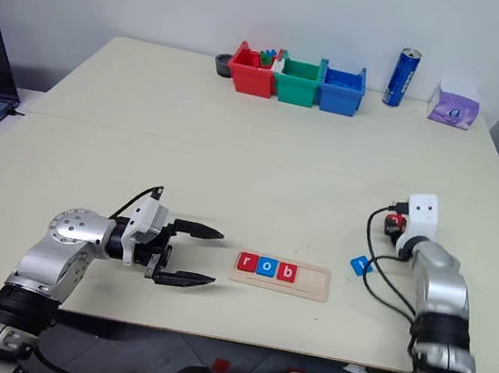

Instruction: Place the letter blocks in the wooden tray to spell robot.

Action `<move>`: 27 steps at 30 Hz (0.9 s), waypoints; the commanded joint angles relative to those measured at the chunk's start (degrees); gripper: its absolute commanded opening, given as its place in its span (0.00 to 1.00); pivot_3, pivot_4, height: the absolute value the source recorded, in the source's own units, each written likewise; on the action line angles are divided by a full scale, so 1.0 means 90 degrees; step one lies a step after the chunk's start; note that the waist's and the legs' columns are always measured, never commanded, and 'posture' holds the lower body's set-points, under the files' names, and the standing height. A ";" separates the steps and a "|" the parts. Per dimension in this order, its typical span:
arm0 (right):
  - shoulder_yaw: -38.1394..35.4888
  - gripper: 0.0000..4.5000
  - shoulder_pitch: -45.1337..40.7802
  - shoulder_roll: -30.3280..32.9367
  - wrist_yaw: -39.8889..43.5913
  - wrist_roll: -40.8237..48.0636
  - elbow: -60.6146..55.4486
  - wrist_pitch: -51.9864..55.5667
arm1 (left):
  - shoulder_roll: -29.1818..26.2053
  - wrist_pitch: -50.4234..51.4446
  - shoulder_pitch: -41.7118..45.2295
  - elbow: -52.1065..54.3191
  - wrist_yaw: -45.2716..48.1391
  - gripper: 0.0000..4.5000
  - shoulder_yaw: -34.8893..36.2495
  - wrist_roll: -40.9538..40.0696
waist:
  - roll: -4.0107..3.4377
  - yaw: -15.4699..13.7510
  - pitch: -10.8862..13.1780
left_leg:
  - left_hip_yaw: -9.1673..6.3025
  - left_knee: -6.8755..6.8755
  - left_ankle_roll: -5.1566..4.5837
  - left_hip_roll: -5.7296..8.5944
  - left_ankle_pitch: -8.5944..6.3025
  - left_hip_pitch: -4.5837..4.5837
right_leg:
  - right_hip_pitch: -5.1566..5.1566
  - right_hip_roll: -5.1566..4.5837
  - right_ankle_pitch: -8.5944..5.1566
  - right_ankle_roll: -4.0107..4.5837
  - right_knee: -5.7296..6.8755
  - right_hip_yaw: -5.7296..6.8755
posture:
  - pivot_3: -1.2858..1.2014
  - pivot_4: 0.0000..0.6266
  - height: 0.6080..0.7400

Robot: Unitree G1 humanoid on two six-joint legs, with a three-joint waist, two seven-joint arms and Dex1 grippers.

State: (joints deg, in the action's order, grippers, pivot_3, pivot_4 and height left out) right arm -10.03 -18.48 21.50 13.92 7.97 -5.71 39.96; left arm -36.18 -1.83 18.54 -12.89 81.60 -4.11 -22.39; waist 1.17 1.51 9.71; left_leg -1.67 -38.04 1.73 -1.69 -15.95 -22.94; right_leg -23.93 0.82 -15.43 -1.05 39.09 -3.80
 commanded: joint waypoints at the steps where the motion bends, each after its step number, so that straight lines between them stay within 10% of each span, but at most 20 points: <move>1: -0.0128 0.32 0.0867 -0.0141 -0.0350 0.0189 -0.2771 0.1085 | -0.0009 -0.0288 0.0000 -0.0155 0.0133 1.00 0.0135 -0.0007 | -0.0008 0.0011 -0.0002 | -0.0003 0.0000 0.0000 -0.0002 0.0000 0.0002 | -0.0008 0.0002 0.0000 0.0000 0.0007 -0.0003 | 0.52 0.24 1.00; 9: 0.0600 0.32 0.3733 -0.1471 -0.1309 0.0094 -0.5215 0.2104 | 0.0028 -0.0450 0.0207 -0.0473 0.0394 1.00 0.0015 0.0063 | -0.0008 0.0059 -0.0027 | 0.0024 -0.0005 0.0000 0.0004 0.0000 0.0040 | 0.0021 0.0025 -0.0022 -0.0032 0.0000 -0.0006 | 0.52 0.24 1.00; 24: 0.0986 0.32 0.3374 -0.2287 -0.1945 -0.0188 -0.4296 0.1682 | 0.0036 -0.0343 0.0387 -0.0463 0.0471 1.00 0.0020 0.0098 | -0.0004 0.0068 -0.0029 | 0.0031 0.0010 -0.0007 0.0003 0.0004 0.0090 | 0.0066 0.0027 -0.0033 -0.0025 -0.0009 -0.0017 | 0.52 0.24 1.00; 27: 0.0915 0.53 0.3394 -0.2526 -0.1941 -0.0067 -0.4360 0.1599 | 0.0024 -0.0276 0.0340 -0.0332 0.0418 1.00 0.0024 0.0084 | -0.0003 0.0068 -0.0030 | 0.0031 0.0009 -0.0008 0.0002 0.0004 0.0090 | 0.0066 0.0026 -0.0033 -0.0025 -0.0009 -0.0017 | 0.52 0.24 1.00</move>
State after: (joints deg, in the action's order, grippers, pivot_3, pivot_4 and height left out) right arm -0.98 12.06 -0.50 -3.07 6.66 -44.03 55.33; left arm -35.56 -4.56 21.35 -18.16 85.60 -4.50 -21.32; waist 1.14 2.12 9.44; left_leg -1.40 -37.97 1.66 -1.67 -15.91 -22.12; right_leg -23.33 1.05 -15.72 -1.27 39.01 -3.95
